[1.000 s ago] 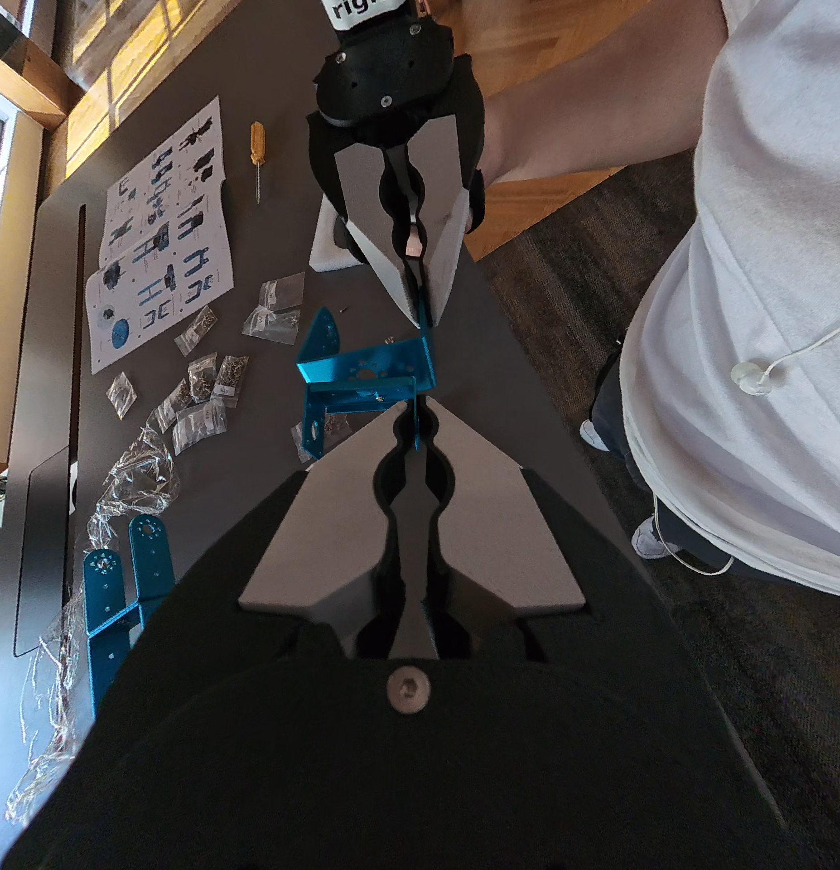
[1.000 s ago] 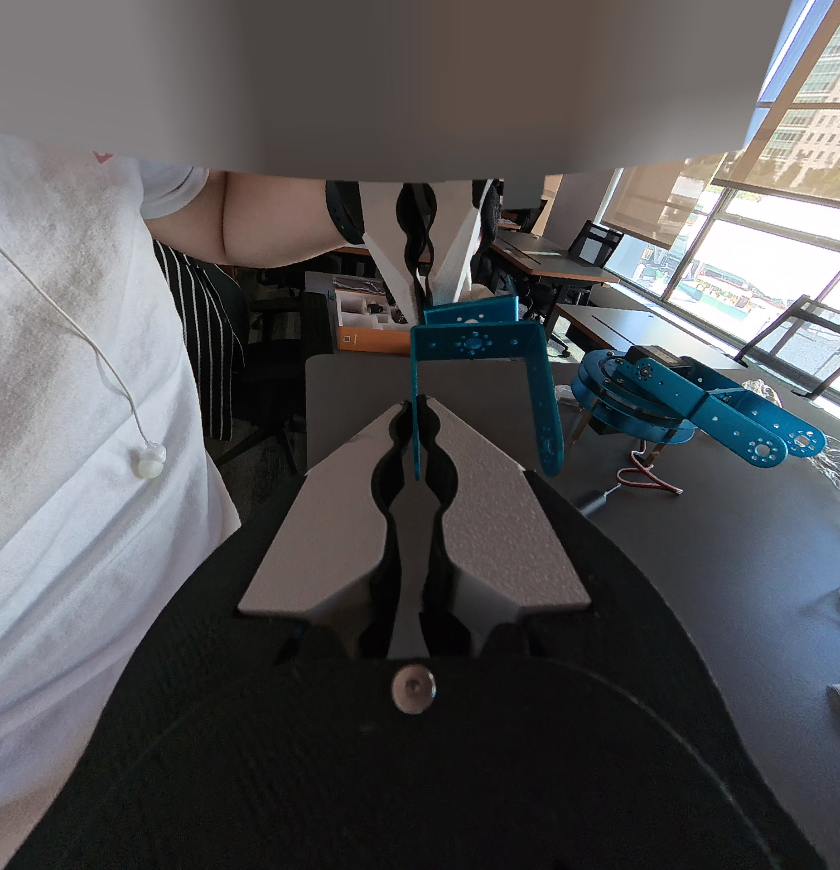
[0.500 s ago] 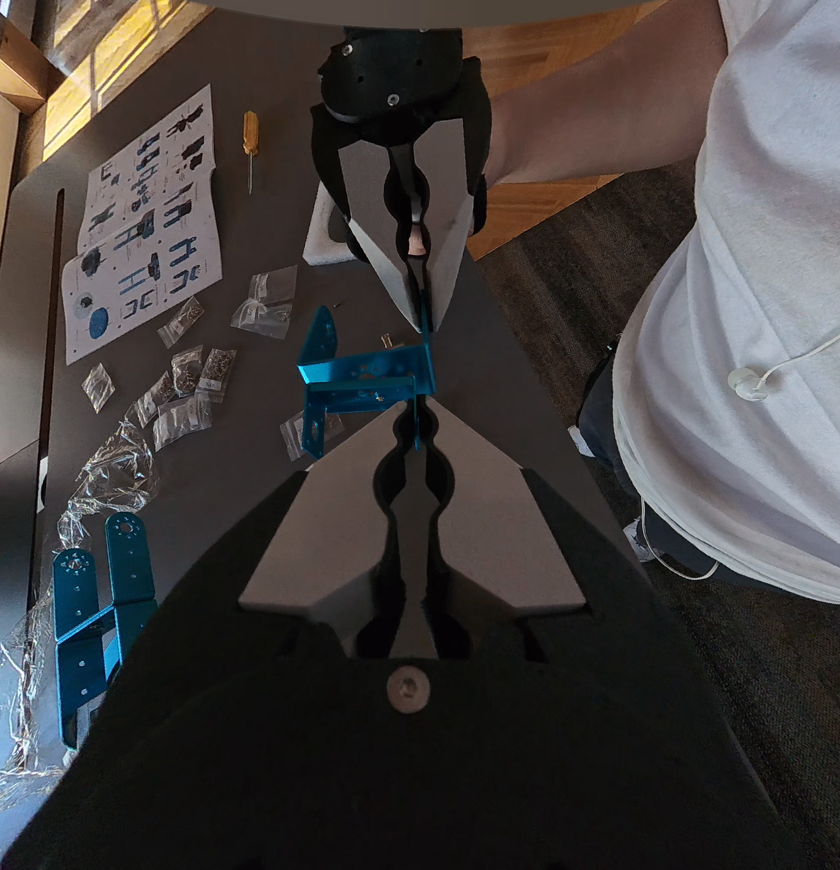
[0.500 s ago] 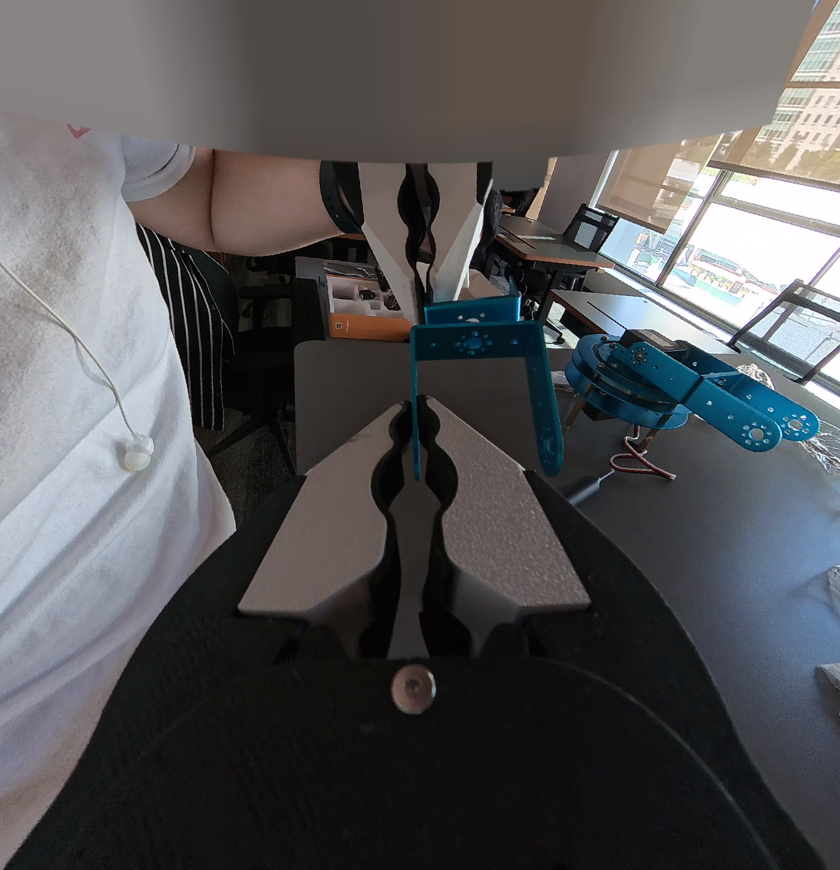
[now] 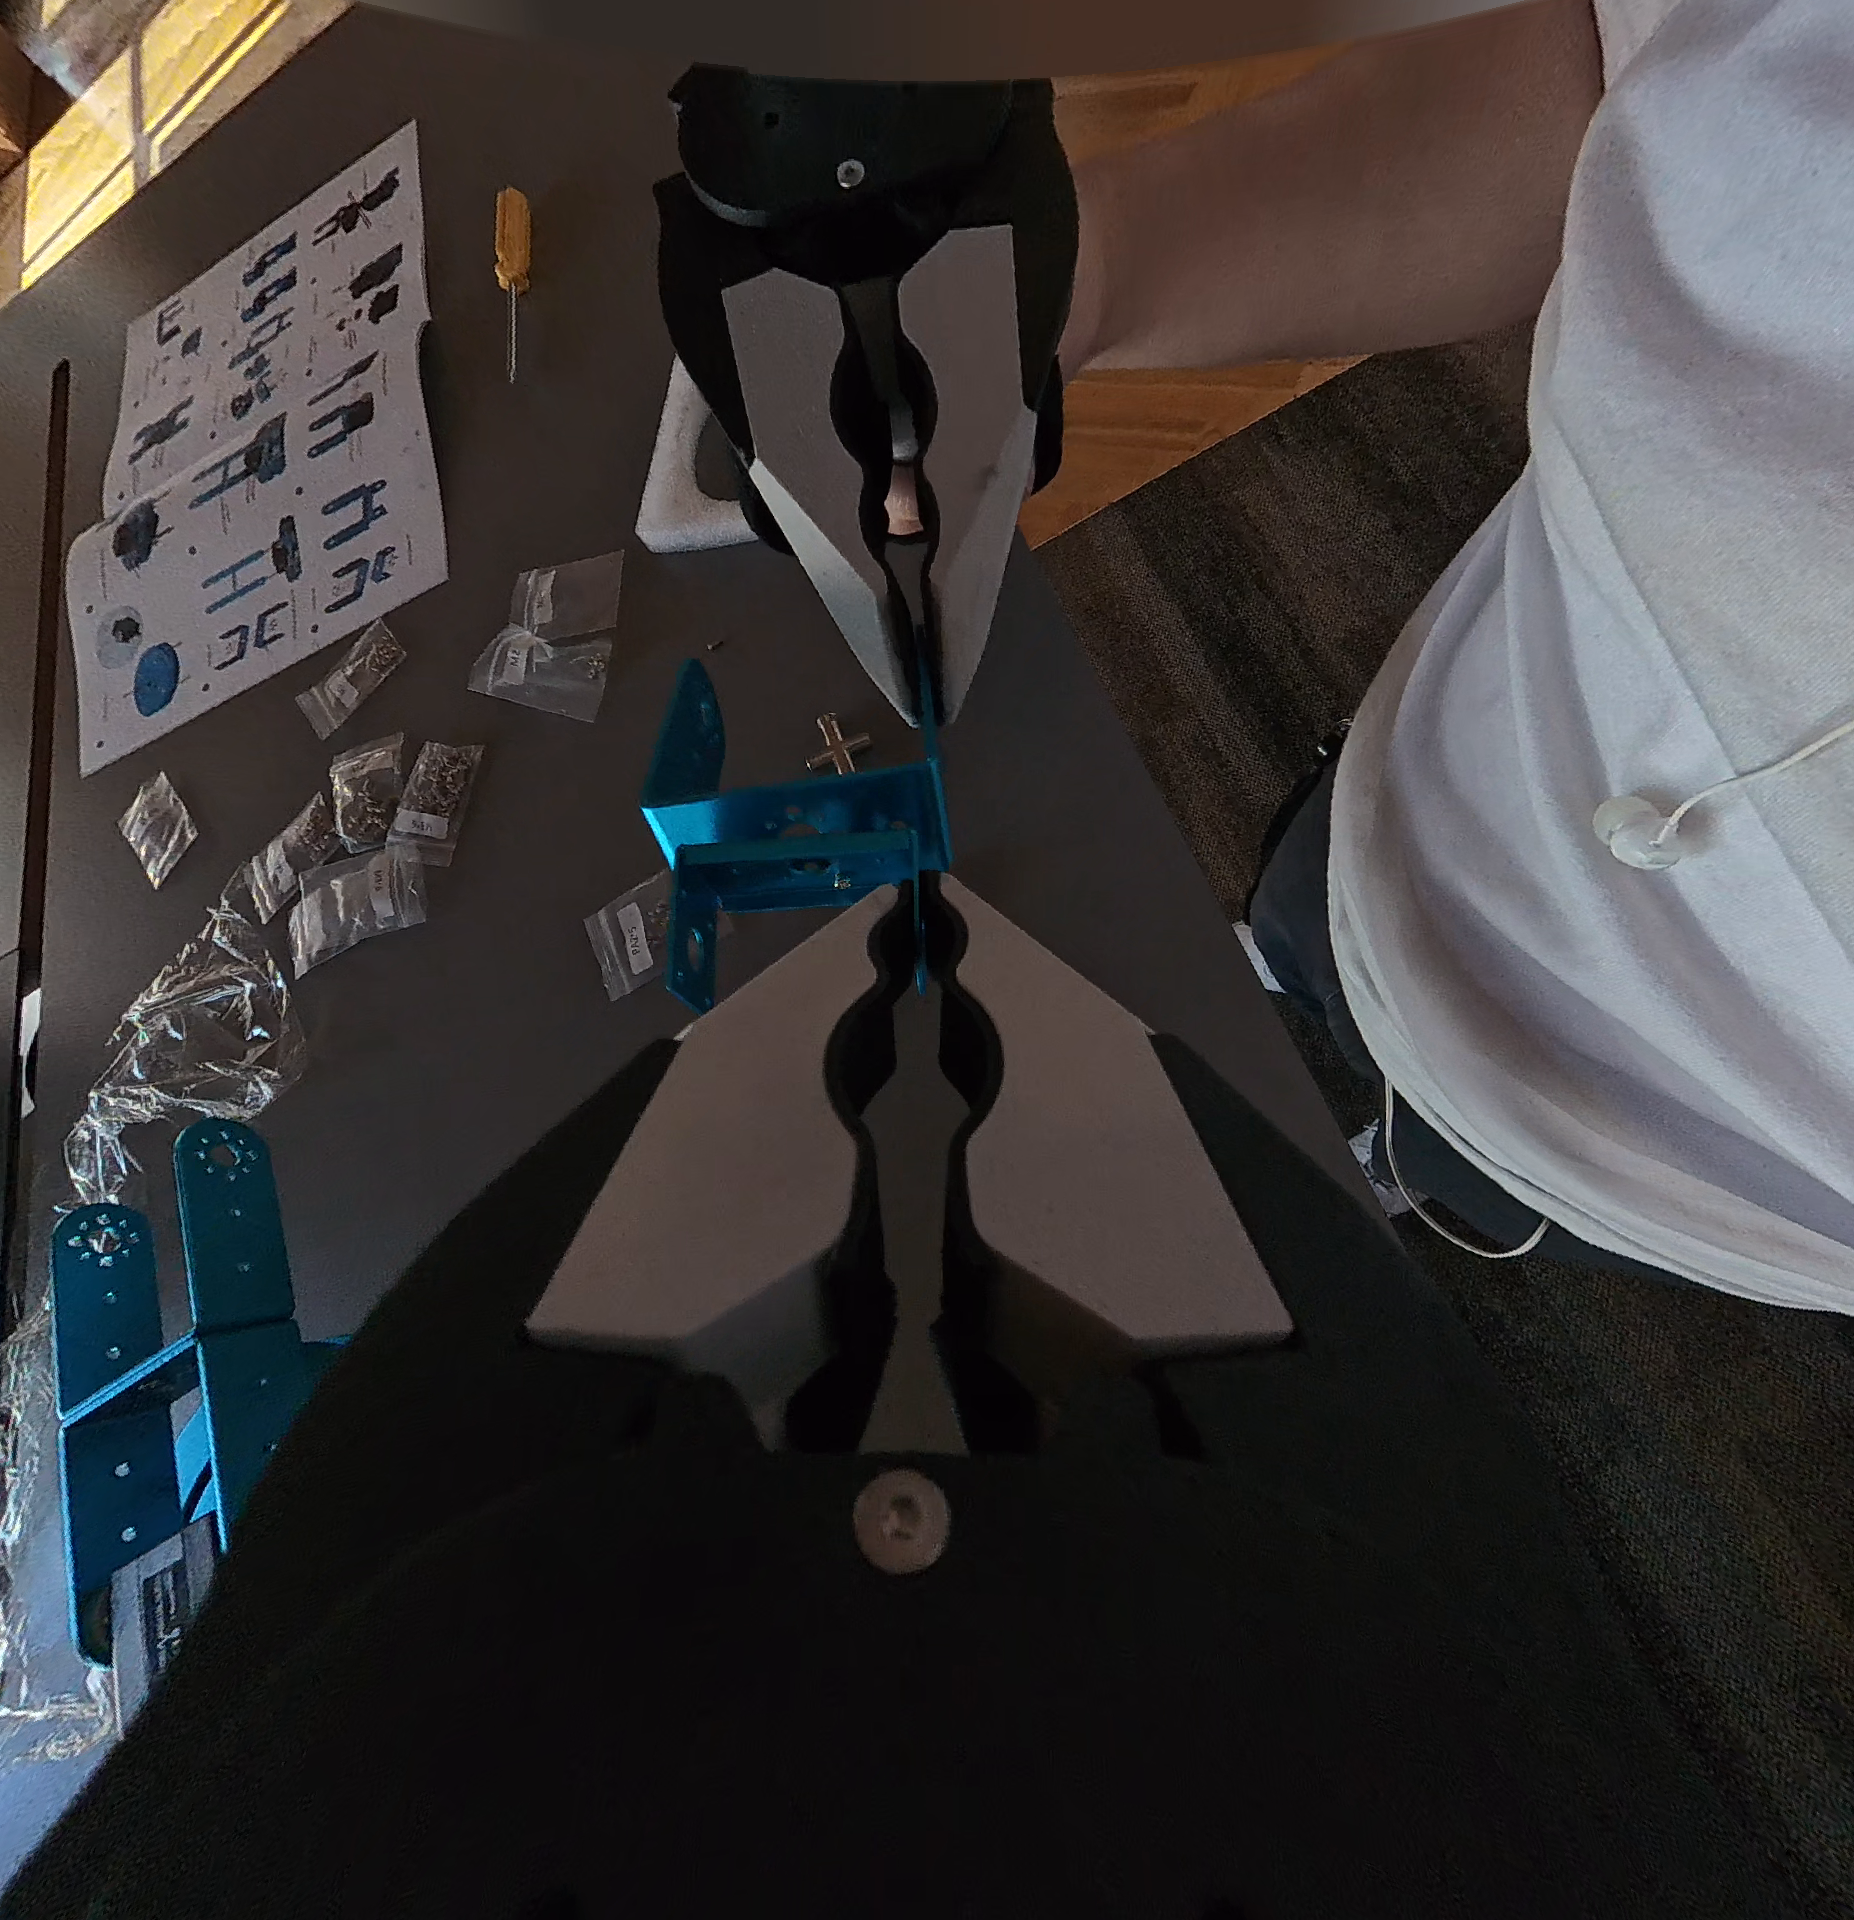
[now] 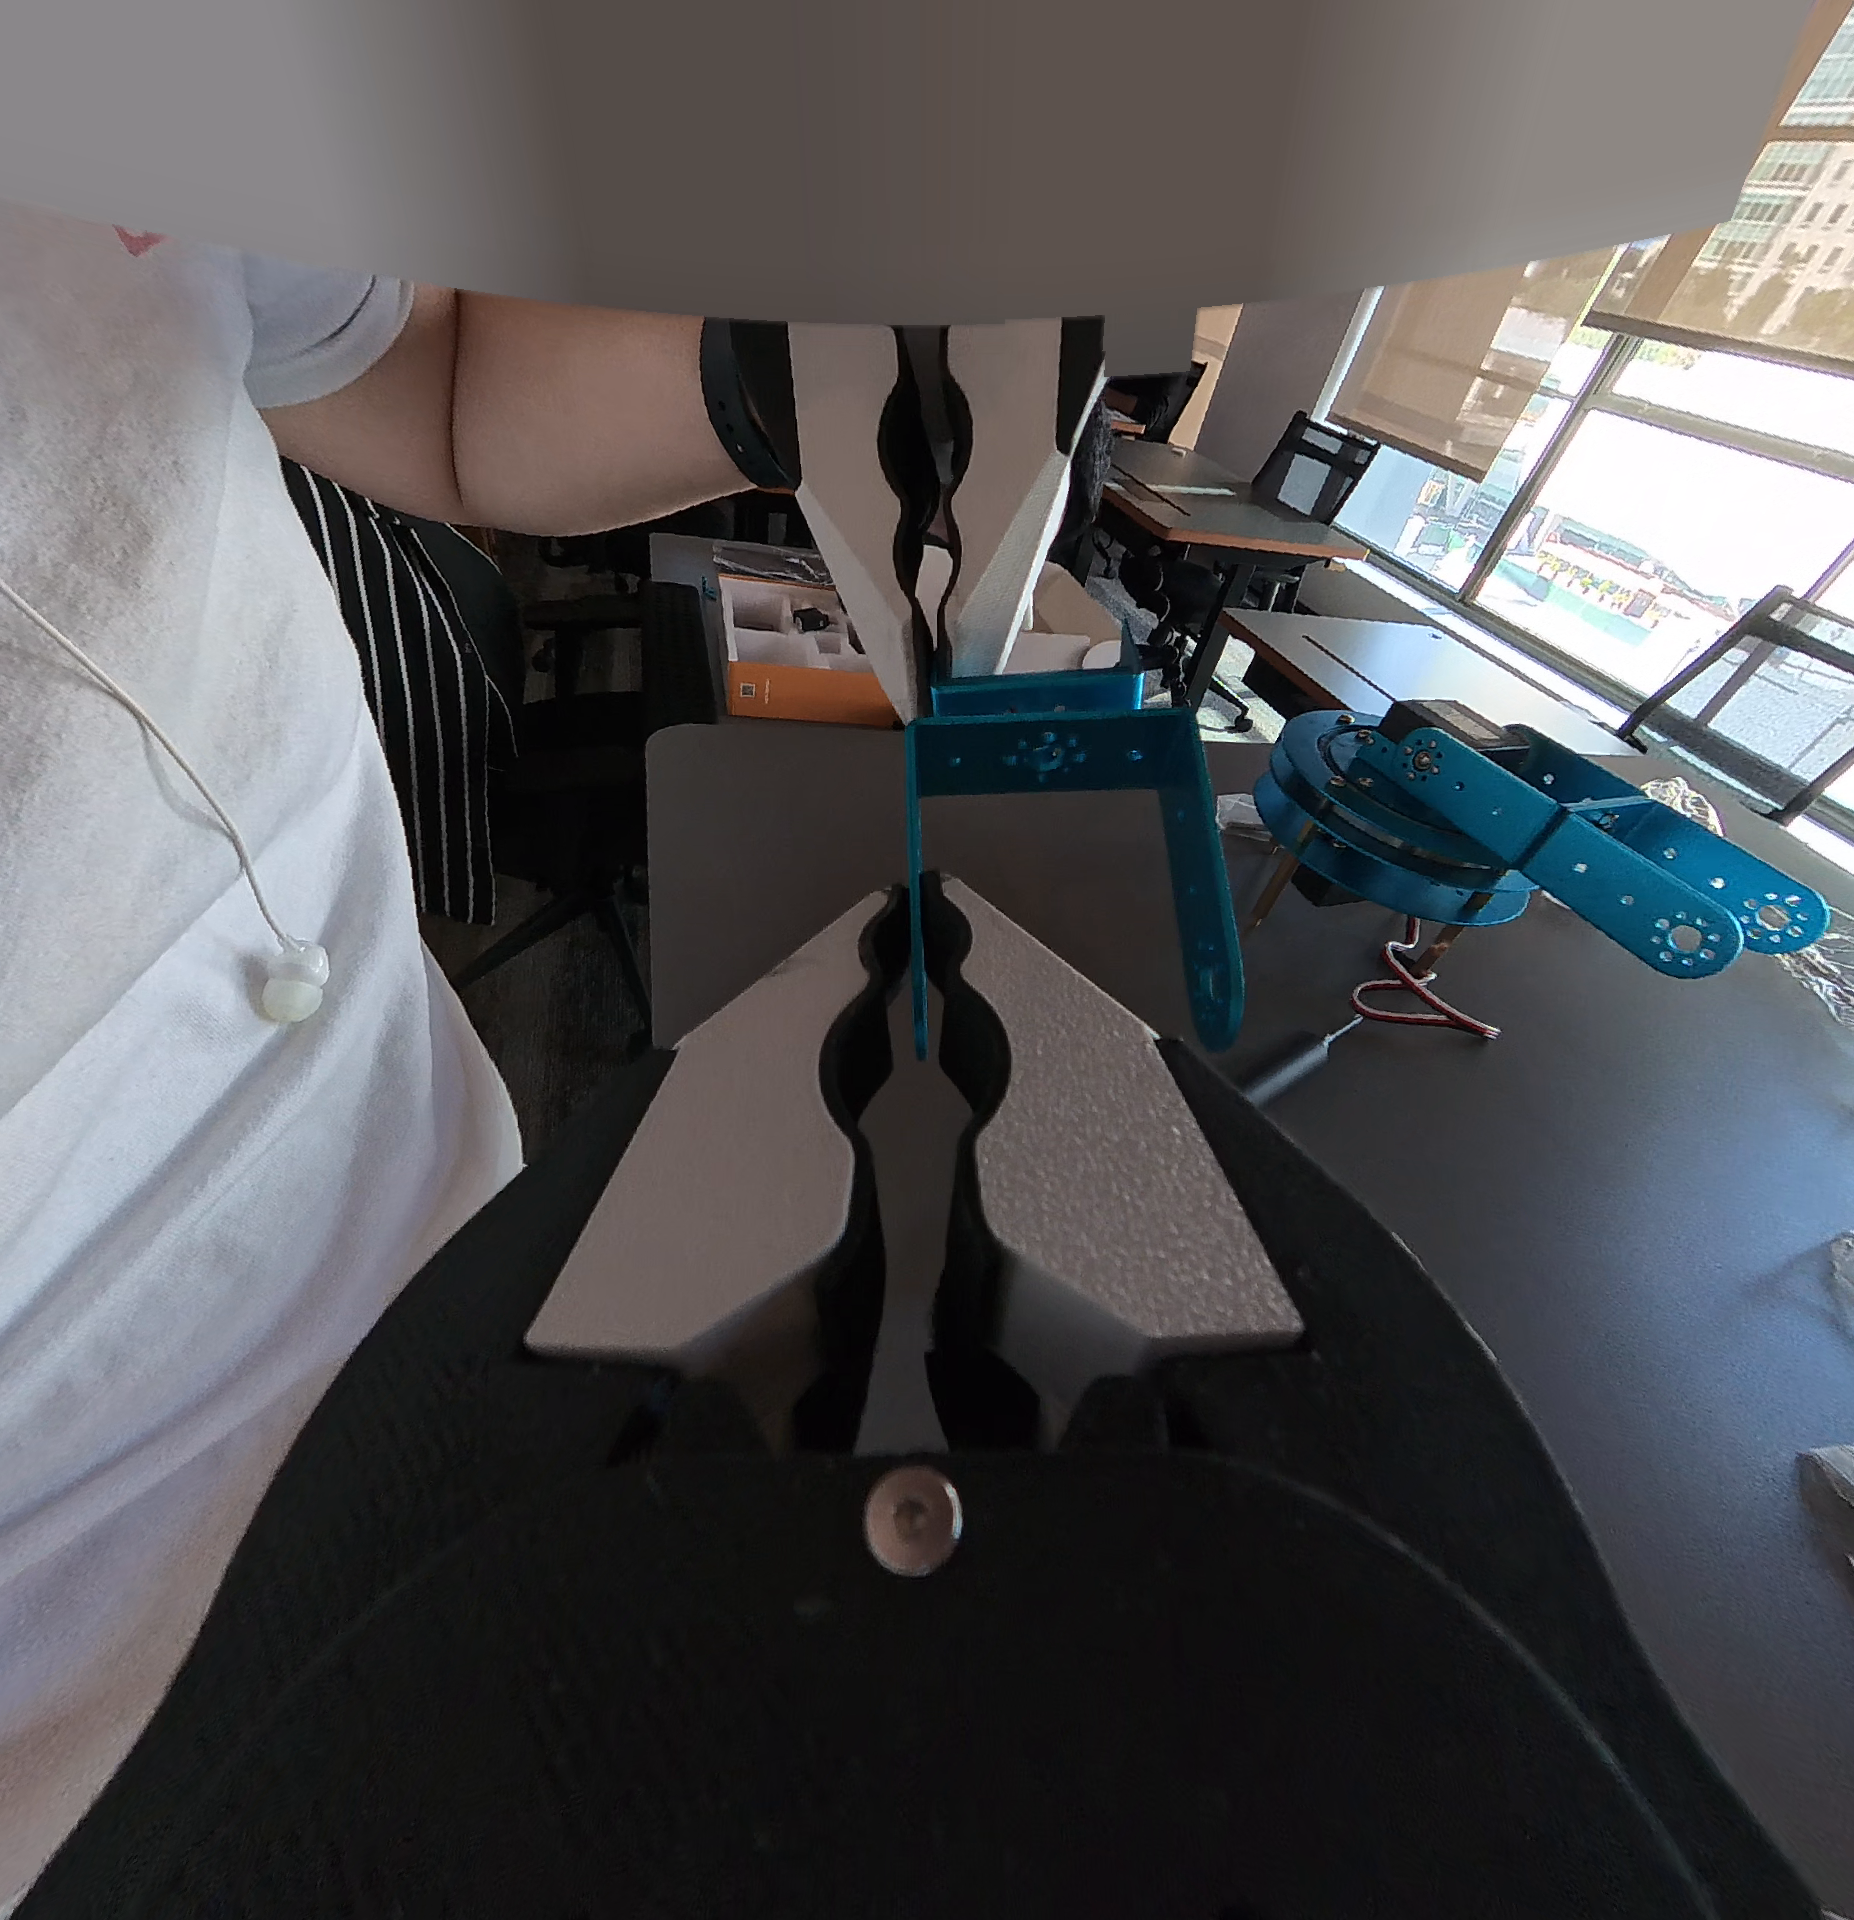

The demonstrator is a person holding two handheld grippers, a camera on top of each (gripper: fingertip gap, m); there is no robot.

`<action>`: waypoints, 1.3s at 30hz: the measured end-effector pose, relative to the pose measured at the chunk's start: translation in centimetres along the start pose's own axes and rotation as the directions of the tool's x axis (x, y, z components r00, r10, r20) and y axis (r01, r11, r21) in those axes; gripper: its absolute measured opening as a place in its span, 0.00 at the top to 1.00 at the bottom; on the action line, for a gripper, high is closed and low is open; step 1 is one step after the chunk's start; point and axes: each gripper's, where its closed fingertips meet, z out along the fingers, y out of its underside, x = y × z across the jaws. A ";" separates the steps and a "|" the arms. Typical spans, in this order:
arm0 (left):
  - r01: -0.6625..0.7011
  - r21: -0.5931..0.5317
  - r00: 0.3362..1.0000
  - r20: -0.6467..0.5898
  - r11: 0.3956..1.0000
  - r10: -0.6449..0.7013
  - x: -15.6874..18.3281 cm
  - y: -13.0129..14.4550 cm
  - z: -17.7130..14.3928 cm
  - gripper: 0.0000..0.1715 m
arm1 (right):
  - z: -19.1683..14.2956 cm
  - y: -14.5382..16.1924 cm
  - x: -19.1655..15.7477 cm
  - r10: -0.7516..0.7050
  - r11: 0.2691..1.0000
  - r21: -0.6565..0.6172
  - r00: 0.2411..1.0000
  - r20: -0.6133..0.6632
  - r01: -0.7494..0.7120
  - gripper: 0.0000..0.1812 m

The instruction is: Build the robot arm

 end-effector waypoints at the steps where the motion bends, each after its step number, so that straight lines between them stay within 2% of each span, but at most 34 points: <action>1: 0.001 -0.002 1.000 0.000 1.000 -0.001 0.0 0.0 0.0 1.00 | 0.0 0.1 0.0 -0.001 1.000 -0.004 1.000 -0.001 0.001 1.00; 22: 0.007 -0.069 0.999 -0.052 0.998 -0.010 0.4 0.4 0.4 1.00 | 0.1 0.9 -0.5 -0.014 0.999 -0.045 1.000 0.006 0.014 1.00; 39: -0.024 -0.190 0.995 -0.099 0.981 0.005 0.4 0.3 0.6 1.00 | -0.1 1.0 -0.6 -0.028 0.999 -0.025 1.000 -0.010 0.028 1.00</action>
